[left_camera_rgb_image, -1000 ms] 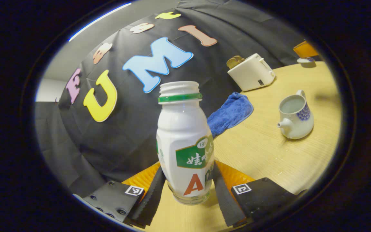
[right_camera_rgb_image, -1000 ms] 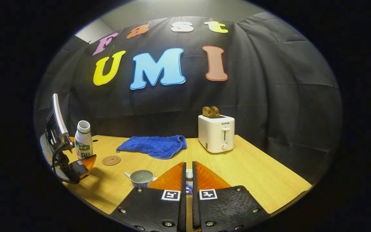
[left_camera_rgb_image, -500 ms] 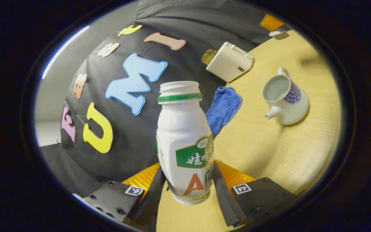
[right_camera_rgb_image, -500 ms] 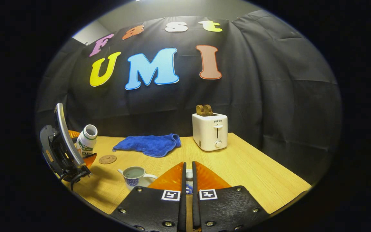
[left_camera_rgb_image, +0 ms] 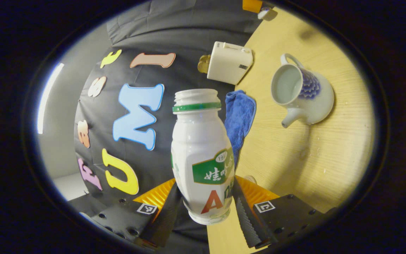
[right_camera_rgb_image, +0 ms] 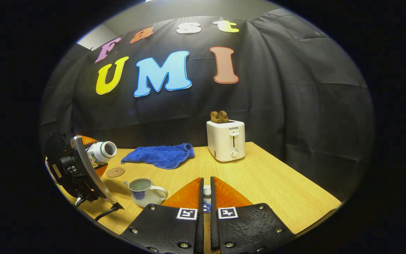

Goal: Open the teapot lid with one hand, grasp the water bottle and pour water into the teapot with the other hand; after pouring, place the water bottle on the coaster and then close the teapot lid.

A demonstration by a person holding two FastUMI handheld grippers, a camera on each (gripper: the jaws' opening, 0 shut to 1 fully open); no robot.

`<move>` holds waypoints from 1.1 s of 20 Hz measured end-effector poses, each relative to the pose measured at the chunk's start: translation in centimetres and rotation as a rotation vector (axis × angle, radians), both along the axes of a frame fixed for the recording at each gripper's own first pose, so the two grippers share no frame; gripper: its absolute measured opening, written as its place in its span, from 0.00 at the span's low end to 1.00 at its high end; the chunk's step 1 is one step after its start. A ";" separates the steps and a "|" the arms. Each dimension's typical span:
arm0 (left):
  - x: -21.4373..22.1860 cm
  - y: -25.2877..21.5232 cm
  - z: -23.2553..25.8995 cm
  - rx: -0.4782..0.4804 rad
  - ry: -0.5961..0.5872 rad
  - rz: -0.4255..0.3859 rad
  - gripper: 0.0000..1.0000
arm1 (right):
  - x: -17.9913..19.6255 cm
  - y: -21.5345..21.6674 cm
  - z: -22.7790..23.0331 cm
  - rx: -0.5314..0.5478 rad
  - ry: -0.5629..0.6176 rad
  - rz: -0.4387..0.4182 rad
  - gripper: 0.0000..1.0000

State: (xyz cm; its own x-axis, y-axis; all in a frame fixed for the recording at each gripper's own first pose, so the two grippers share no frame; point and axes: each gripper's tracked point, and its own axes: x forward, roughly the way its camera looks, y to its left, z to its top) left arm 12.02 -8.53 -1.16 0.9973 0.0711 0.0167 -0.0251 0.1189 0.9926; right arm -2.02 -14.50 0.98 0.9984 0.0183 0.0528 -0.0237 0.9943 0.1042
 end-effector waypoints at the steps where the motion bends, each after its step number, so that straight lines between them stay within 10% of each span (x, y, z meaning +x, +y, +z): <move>1: 0.2 -0.1 0.0 0.026 -0.003 -0.003 0.84 | 0.1 0.0 -0.1 0.000 0.002 0.001 0.07; 17: -0.2 -2.1 0.6 0.280 -0.035 -0.019 0.90 | 0.2 -1.0 -1.0 0.021 0.013 0.004 0.07; 22: -0.4 -2.3 1.0 0.320 -0.046 -0.024 0.79 | 0.1 -1.1 -1.3 0.025 0.017 0.006 0.07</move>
State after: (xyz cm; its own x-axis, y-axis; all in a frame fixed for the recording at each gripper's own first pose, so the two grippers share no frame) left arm 11.62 -10.81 -0.18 0.9963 0.0318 0.0797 -0.0718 -0.1977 0.9776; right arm -1.90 -15.61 -0.27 0.9991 0.0236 0.0366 -0.0281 0.9912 0.1295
